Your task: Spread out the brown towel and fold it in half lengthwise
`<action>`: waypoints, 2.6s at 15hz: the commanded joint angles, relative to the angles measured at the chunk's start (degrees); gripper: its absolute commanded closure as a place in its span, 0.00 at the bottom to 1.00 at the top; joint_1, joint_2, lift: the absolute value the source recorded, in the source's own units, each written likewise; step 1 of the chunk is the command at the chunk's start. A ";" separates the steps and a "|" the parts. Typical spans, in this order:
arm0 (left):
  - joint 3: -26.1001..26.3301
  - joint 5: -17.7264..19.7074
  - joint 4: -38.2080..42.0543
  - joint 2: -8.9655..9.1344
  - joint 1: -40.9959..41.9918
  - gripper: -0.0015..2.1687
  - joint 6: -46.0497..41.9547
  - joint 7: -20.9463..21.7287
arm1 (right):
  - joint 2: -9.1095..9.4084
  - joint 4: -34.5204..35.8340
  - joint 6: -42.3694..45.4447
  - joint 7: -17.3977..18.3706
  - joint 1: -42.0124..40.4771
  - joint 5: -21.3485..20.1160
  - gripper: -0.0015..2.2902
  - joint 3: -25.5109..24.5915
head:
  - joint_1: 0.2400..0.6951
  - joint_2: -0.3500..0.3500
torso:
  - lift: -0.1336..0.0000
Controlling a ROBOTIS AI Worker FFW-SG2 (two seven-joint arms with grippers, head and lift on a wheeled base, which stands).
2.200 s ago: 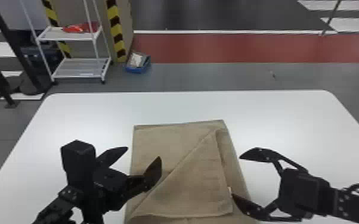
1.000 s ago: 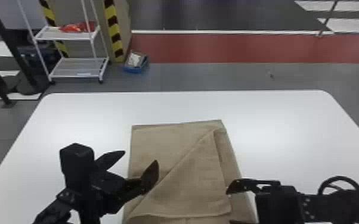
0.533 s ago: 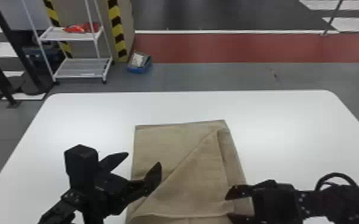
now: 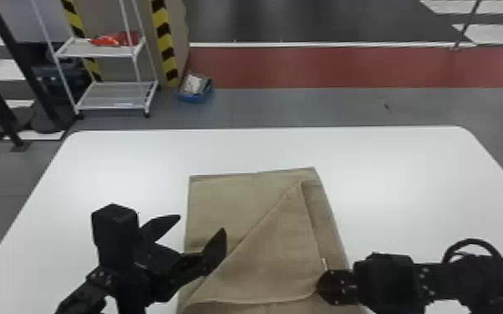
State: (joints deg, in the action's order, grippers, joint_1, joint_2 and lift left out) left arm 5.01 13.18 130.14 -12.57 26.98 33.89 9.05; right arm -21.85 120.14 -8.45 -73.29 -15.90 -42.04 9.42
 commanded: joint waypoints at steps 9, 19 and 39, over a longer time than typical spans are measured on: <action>-2.02 0.97 -1.56 0.09 -0.70 0.03 -0.18 0.70 | 1.10 4.40 -0.47 0.87 -0.71 8.11 0.57 -12.93 | 1.00 0.49 | 0.07; -5.45 0.26 -5.95 0.09 -10.11 0.05 7.21 7.03 | 3.65 5.46 0.76 0.08 -5.99 17.96 0.57 -36.75 | 1.00 0.26 | 0.07; 1.76 -7.82 -40.32 2.99 -41.13 0.14 17.05 7.47 | 8.84 5.10 8.32 -1.50 -10.47 19.01 0.57 -45.54 | 1.00 0.21 | 0.07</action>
State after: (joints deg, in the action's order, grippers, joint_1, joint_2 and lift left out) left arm 6.18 6.61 90.53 -9.93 -13.88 52.38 16.52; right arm -13.09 125.30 -0.14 -74.80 -26.29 -23.03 -36.18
